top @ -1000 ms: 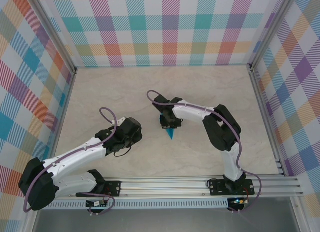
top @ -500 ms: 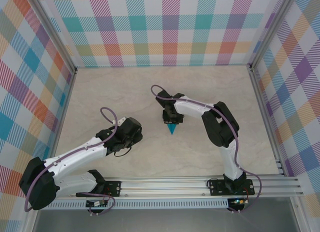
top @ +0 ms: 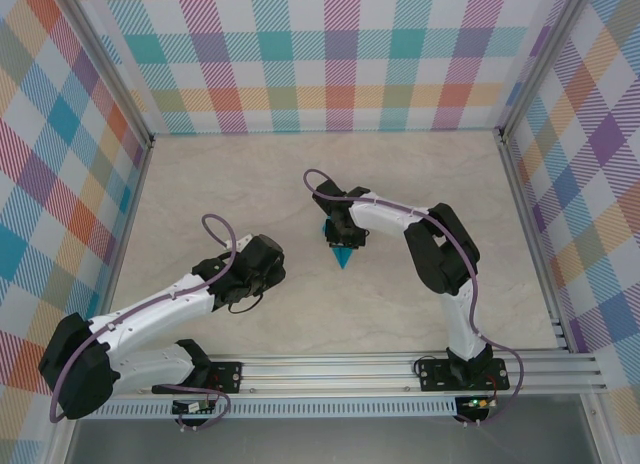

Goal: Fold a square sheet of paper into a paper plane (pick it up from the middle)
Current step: Move a paper plane to the center of the table.

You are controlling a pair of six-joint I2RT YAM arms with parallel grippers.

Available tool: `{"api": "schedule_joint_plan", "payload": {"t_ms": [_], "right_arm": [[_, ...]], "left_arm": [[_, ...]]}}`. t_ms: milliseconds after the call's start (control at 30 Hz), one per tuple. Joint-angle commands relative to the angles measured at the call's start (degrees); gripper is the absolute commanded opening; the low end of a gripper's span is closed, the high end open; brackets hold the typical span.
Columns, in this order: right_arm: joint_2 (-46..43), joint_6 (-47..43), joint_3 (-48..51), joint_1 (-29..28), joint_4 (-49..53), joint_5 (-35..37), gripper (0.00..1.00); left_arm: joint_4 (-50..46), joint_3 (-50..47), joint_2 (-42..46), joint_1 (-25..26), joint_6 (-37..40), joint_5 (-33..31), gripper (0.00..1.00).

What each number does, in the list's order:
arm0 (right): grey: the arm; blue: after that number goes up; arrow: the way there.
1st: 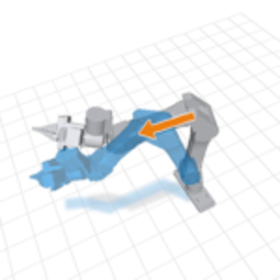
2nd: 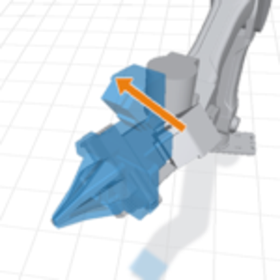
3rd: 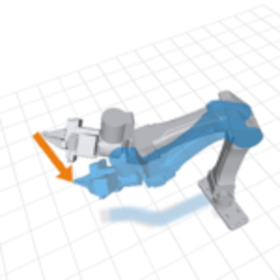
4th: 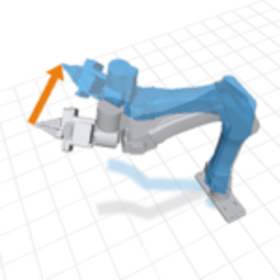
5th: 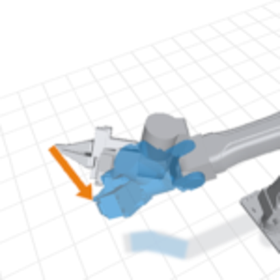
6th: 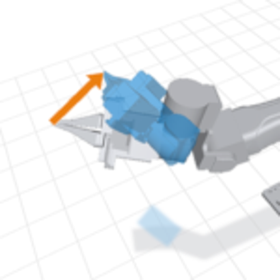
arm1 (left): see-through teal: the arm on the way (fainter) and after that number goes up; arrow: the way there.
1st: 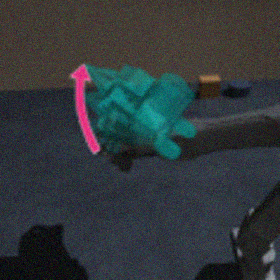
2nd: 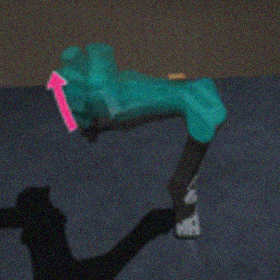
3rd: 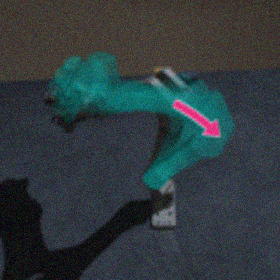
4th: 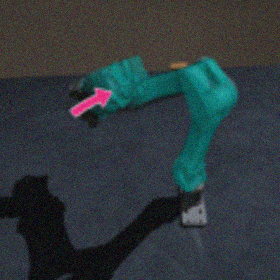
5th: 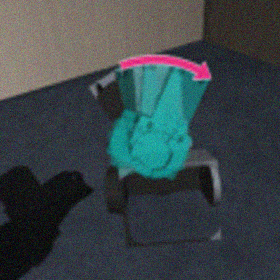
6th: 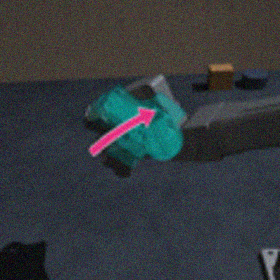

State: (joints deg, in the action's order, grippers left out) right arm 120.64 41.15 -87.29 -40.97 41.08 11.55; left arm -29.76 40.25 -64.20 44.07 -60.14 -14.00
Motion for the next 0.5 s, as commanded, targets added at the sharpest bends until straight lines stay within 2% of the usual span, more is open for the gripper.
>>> {"api": "schedule_joint_plan", "payload": {"t_ms": [0, 233, 467], "right_arm": [[3.0, -0.2, 2.0, -0.1, 0.7, -1.8, 0.31], [4.4, 0.7, 3.4, 0.0, -0.1, -3.3, 0.31], [-2.4, -2.8, -0.9, 0.0, 2.8, -2.1, 0.38]], "left_arm": [[0.4, 0.4, -1.1, -0.6, 1.8, -0.2, 0.37], [0.1, 1.7, -2.7, -0.7, 3.0, 0.1, 0.37], [0.5, 2.1, -2.9, -1.0, 3.9, 0.6, 0.37]]}}
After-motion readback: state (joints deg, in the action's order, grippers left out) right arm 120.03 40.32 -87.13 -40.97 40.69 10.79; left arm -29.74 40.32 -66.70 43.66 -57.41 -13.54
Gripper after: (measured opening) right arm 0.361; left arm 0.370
